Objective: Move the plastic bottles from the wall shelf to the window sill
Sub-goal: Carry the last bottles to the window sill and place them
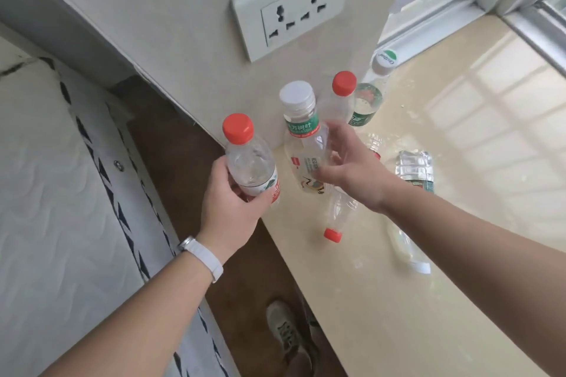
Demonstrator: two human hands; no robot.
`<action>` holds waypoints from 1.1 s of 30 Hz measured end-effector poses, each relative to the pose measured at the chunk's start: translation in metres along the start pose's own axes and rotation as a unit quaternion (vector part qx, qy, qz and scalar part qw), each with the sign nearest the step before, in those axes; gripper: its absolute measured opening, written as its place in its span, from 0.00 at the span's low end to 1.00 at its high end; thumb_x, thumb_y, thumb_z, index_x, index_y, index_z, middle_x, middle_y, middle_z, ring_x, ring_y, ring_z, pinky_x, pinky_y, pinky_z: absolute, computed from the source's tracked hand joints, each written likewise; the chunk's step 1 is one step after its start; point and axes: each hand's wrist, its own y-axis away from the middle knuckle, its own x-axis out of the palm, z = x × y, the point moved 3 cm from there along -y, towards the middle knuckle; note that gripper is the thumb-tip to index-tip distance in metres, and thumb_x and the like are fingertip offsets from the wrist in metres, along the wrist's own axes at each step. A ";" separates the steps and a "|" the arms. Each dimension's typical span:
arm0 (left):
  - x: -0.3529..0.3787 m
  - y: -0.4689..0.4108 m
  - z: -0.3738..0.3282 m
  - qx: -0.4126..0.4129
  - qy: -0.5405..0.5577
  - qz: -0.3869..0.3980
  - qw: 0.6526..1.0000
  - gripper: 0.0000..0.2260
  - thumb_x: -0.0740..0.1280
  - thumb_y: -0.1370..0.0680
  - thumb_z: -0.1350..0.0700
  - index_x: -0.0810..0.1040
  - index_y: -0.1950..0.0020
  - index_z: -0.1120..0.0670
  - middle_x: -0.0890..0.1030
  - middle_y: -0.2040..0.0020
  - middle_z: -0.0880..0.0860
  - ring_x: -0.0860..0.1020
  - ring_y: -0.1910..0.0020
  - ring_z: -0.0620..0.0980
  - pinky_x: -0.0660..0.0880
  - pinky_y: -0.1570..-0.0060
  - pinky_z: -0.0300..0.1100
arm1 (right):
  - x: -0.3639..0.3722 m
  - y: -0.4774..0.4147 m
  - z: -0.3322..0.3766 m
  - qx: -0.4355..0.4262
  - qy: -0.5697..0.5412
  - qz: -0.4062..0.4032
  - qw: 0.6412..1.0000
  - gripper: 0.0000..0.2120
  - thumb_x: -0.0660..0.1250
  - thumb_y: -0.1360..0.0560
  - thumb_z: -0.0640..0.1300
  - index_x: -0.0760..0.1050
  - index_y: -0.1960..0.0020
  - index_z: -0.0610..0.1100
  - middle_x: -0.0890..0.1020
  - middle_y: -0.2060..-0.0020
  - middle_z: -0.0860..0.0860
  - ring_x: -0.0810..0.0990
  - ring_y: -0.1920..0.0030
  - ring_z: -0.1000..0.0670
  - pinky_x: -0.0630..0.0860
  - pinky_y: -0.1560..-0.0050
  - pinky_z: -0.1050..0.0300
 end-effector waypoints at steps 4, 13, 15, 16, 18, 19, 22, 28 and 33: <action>0.008 -0.011 0.027 -0.003 0.018 -0.020 1.000 0.29 0.81 0.33 0.63 0.72 0.42 0.40 0.81 0.46 0.34 0.81 0.42 0.42 0.78 0.40 0.43 | 0.007 -0.024 -0.021 0.003 0.004 0.005 1.000 0.33 0.70 0.34 0.36 0.67 0.32 0.51 0.78 0.38 0.49 0.78 0.40 0.52 0.78 0.51 0.64; 0.014 -0.028 0.058 -0.012 0.058 -0.064 0.996 0.27 0.80 0.31 0.64 0.76 0.37 0.48 0.82 0.39 0.51 0.81 0.39 0.49 0.77 0.37 0.55 | 0.030 -0.053 -0.048 -0.017 0.017 0.003 1.000 0.34 0.71 0.33 0.34 0.65 0.30 0.48 0.76 0.37 0.47 0.77 0.38 0.50 0.77 0.47 0.65; 0.019 -0.030 0.057 -0.012 0.078 -0.067 0.995 0.27 0.80 0.31 0.65 0.76 0.39 0.45 0.83 0.40 0.50 0.81 0.39 0.49 0.77 0.37 0.54 | 0.029 -0.058 -0.054 -0.023 0.028 0.002 0.999 0.34 0.70 0.34 0.36 0.65 0.31 0.52 0.75 0.35 0.48 0.74 0.35 0.50 0.73 0.37 0.58; 0.021 -0.030 0.057 -0.013 0.084 -0.065 0.994 0.27 0.80 0.31 0.66 0.76 0.39 0.45 0.83 0.40 0.50 0.81 0.39 0.49 0.77 0.36 0.53 | 0.028 -0.059 -0.056 -0.022 0.036 -0.002 0.999 0.35 0.69 0.34 0.36 0.65 0.31 0.54 0.74 0.34 0.50 0.73 0.34 0.51 0.70 0.33 0.54; 0.025 -0.032 0.060 -0.015 0.094 -0.055 0.994 0.27 0.79 0.30 0.67 0.76 0.38 0.47 0.83 0.40 0.51 0.81 0.39 0.50 0.77 0.36 0.53 | 0.025 -0.061 -0.060 -0.015 0.050 -0.013 0.999 0.36 0.68 0.34 0.36 0.65 0.29 0.56 0.73 0.33 0.54 0.70 0.31 0.54 0.65 0.27 0.45; 0.026 -0.033 0.062 -0.018 0.098 -0.049 0.994 0.27 0.78 0.30 0.68 0.76 0.37 0.48 0.82 0.39 0.53 0.81 0.39 0.51 0.76 0.35 0.54 | 0.024 -0.061 -0.060 -0.011 0.056 -0.015 0.998 0.37 0.67 0.33 0.36 0.65 0.28 0.56 0.72 0.31 0.56 0.68 0.29 0.56 0.63 0.26 0.42; 0.024 -0.036 0.070 -0.018 0.105 -0.038 0.994 0.27 0.79 0.30 0.65 0.75 0.35 0.50 0.78 0.35 0.58 0.79 0.35 0.54 0.76 0.35 0.56 | 0.024 -0.059 -0.060 -0.017 0.081 -0.020 0.996 0.38 0.66 0.27 0.35 0.60 0.23 0.58 0.66 0.25 0.59 0.61 0.24 0.57 0.65 0.27 0.39; 0.024 -0.026 0.072 -0.011 0.073 -0.052 0.996 0.29 0.77 0.30 0.65 0.68 0.35 0.51 0.77 0.35 0.50 0.77 0.34 0.47 0.74 0.33 0.47 | 0.031 -0.050 -0.069 -0.037 0.113 -0.134 0.984 0.29 0.61 0.22 0.36 0.64 0.23 0.54 0.74 0.30 0.58 0.70 0.30 0.61 0.75 0.34 0.54; 0.024 -0.028 0.078 -0.025 -0.064 -0.077 0.995 0.28 0.77 0.35 0.43 0.72 0.38 0.45 0.75 0.41 0.38 0.75 0.38 0.41 0.76 0.40 0.46 | 0.039 -0.044 -0.076 -0.015 0.122 -0.190 0.974 0.26 0.63 0.24 0.41 0.67 0.27 0.54 0.75 0.34 0.59 0.74 0.36 0.60 0.77 0.38 0.51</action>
